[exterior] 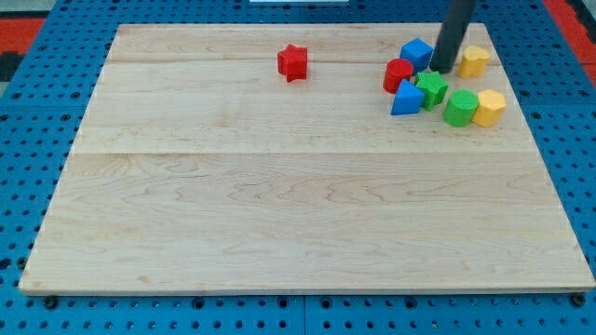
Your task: Push the yellow heart into the green circle and yellow hexagon
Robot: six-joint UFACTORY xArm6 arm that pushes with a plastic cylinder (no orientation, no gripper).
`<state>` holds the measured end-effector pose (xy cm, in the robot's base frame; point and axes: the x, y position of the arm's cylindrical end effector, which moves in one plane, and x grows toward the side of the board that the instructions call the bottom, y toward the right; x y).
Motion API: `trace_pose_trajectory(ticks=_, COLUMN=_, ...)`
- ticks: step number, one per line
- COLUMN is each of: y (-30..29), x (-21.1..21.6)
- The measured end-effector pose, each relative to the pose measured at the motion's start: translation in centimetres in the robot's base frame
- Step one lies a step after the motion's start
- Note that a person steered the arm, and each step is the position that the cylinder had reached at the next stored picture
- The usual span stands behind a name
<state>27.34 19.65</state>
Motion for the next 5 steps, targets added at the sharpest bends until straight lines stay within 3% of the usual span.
trace_pose_trajectory(ticks=1, y=0.0, x=-5.2)
trace_pose_trajectory(ticks=2, y=4.4, x=-6.1)
trace_pose_trajectory(ticks=3, y=6.0, x=-5.2)
trace_pose_trajectory(ticks=5, y=5.8, x=0.9)
